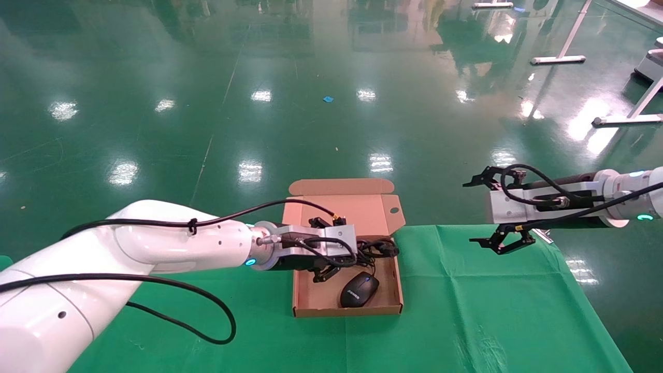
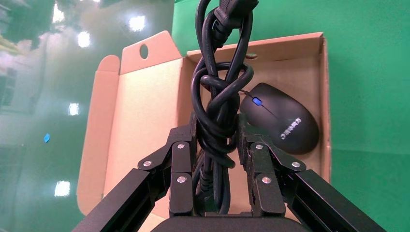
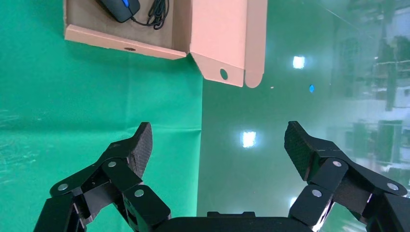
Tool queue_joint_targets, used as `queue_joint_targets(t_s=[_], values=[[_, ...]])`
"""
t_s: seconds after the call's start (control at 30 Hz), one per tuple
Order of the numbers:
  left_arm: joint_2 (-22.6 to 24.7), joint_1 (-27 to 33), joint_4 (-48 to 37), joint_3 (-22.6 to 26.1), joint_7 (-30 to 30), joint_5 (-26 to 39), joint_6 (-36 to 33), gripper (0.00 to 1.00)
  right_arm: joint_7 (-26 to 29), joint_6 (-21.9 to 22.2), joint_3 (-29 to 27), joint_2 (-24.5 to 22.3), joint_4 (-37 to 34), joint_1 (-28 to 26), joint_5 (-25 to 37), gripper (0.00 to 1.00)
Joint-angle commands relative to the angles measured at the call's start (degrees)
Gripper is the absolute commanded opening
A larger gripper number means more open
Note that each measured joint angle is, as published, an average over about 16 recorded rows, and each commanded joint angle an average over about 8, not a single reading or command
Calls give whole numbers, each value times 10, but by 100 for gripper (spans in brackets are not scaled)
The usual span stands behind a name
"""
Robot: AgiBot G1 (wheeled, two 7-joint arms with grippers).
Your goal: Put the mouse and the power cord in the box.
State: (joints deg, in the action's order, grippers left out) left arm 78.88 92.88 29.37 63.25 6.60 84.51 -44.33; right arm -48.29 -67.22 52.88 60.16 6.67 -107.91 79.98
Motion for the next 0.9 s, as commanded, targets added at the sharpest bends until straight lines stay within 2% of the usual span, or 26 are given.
queue_joint_targets(t_s=[0.03, 0.53, 0.9], values=[[0, -3, 1, 5, -5, -2, 9, 100, 0, -2, 0, -1, -1, -1, 0, 100], [-5, 1, 1, -8, 3, -3, -13, 100, 7, 1, -4, -1, 9, 7, -4, 100], [-68, -45, 66, -78, -23, -66, -73, 100, 99, -28, -62, -41, 113, 79, -64, 100]])
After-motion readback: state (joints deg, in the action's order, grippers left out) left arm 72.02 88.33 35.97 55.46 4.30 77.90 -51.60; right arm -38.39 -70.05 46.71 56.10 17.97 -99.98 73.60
